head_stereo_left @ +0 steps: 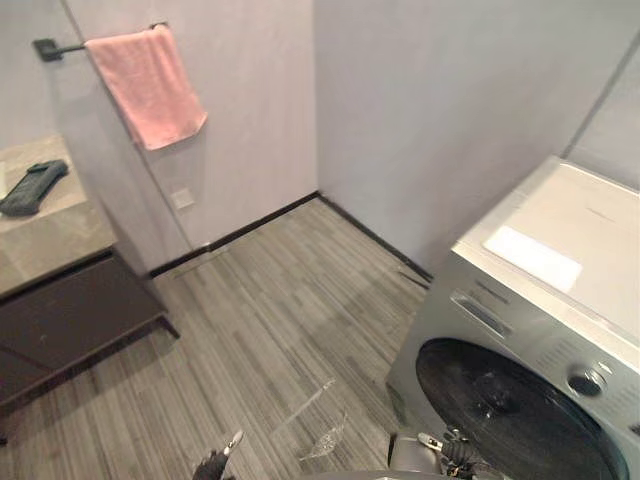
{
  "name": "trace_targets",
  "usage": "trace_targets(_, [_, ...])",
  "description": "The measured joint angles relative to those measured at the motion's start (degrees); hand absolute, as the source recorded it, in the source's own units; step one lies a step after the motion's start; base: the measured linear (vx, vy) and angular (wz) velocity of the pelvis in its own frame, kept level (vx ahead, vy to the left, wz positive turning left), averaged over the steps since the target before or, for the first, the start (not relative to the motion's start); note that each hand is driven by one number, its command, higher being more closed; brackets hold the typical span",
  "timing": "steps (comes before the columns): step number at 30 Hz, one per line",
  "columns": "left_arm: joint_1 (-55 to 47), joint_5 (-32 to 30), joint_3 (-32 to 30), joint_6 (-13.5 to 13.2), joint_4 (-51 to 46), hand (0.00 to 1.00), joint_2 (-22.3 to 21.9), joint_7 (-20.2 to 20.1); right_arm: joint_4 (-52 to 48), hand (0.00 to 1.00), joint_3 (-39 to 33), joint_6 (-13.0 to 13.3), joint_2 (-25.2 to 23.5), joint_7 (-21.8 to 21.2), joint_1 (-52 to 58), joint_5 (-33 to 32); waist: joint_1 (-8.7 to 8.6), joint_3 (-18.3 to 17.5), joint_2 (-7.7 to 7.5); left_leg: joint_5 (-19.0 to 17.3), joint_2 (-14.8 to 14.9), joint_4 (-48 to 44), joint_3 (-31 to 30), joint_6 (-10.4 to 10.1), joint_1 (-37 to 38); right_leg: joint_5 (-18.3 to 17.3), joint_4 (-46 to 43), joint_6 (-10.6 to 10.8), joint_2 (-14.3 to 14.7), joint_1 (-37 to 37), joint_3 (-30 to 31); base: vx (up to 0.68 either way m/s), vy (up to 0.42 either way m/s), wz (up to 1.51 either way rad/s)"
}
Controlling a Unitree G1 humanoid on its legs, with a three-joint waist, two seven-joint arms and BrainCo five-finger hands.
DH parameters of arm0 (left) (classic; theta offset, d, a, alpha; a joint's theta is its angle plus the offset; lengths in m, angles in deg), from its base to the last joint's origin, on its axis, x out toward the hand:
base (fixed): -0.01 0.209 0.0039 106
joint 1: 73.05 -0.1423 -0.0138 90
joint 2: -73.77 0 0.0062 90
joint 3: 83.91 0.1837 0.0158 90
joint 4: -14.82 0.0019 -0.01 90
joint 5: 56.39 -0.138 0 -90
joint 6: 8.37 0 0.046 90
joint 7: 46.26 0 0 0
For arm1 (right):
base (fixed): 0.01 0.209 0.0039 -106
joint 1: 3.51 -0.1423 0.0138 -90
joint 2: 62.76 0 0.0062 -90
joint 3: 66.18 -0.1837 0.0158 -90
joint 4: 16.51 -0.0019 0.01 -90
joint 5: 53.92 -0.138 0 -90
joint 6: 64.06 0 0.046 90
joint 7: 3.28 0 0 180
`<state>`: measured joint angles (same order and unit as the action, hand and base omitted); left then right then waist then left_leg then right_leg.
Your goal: Pick up the laundry basket with both hands and put the clothes into the washing machine.
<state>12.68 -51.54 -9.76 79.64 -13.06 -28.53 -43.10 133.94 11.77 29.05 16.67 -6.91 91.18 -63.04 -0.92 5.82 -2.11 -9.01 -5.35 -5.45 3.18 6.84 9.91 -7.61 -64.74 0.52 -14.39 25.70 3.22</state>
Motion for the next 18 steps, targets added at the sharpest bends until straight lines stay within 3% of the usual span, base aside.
trace_targets(1, [0.94,-0.13,0.68,-0.59,-0.42,0.0,-1.93,0.28,-1.31,0.0,0.02,0.02,-0.2,0.12,0.99,-0.02,-0.7,0.37,0.99,-0.47,1.46,-1.77,-2.36,-0.81,-0.45,-0.13,11.7,1.74,3.61,-2.07,5.19,0.19,-0.153,1.25])
trace_targets(2, [0.97,-0.59,0.63,-0.74,-0.79,0.0,-2.24,0.29,-1.26,0.0,0.01,0.03,-0.55,0.17,1.1,-0.05,-0.85,0.39,1.09,-0.61,1.88,-1.99,-2.9,-1.06,-0.26,0.08,14.68,2.2,4.57,-3.04,6.73,0.23,-0.225,1.5])
trace_targets(3, [0.83,-0.95,0.72,-1.4,-2.15,0.0,-2.56,0.29,-1.1,0.0,0.1,-0.08,-0.65,0.44,1.63,-0.28,-1.37,0.17,0.81,-1.77,3.12,-2.56,-5.03,-3.07,0.14,1.43,27.2,4.26,7.15,-7.25,12.09,0.2,-0.237,1.43])
trace_targets(4, [0.99,-1.21,0.97,-1.99,-2.54,0.0,-2.6,0.4,-0.57,0.0,0.18,-0.51,-2.06,1.03,2.54,-0.82,-1.21,-0.51,-0.82,-3.29,3.44,-2.66,-7.43,-5.6,0.1,6.56,37.3,7.17,7.79,-10.6,15.89,0.31,-0.408,1.64])
trace_targets(5, [0.93,-1.27,1.37,-2.27,-2.52,0.0,-2.8,0.61,0.4,0.0,0.11,-0.91,-2.57,1.17,3.3,-1.68,-0.93,-1.04,-1.92,-4.17,3.68,-2.75,-9.32,-6.99,0.02,4.12,40.08,10.52,6.79,-12.75,16.11,0.27,-0.379,1.16])
trace_targets(6, [0.96,-1.84,1.58,-2.42,-2.9,0.0,-2.76,0.58,0.89,0.0,0.07,-1.0,-2.32,1.23,3.25,-1.92,-0.43,-1.43,-1.82,-4.49,4.62,-3.13,-10.3,-7.59,-0.36,2.81,42.18,10.34,6.59,-14.25,15.3,0.2,-0.386,0.87])
trace_targets(7, [0.98,-3.4,1.83,-2.31,-3.02,0.0,-3.32,0.5,1.17,0.0,0.02,-1.06,-1.5,1.2,3.31,-2.21,0.28,-1.9,-0.4,-4.97,6.68,-3.94,-12.04,-9.0,-1.6,1.38,45.67,9.59,6.79,-16.11,10.82,0.13,-0.364,0.97])
trace_targets(10, [1.38,-5.6,1.81,-1.94,-2.75,0.0,-5.55,0.39,1.25,0.0,-0.24,-1.53,-0.18,0.64,3.67,-2.58,0.08,-2.32,2.07,-3.17,10.24,-3.1,-14.12,-11.98,-2.29,0.61,46.87,7.49,7.81,-19.1,2.46,0.08,-0.332,1.12])
trace_targets(12, [1.88,-5.61,1.61,-1.58,-1.85,0.0,-5.82,0.09,3.47,0.0,-0.02,-3.67,1.15,-2.89,3.25,-2.43,0.47,-3.03,2.6,-1.28,11.6,-2.05,-15.2,-13.61,-3.25,-0.06,47.0,6.42,8.17,-20.6,-2.35,0.02,-0.292,1.26])
trace_targets(18, [-0.07,-5.52,-2.29,-0.87,-0.85,0.0,-4.61,0.49,4.43,0.0,-0.46,-3.1,1.24,-3.5,3.01,-1.76,1.54,-3.36,2.59,-0.22,12.1,-6.46,-18.64,-14.58,-8.23,0.28,50.75,5.47,8.28,-24.31,-8.83,-0.07,-0.076,0.61])
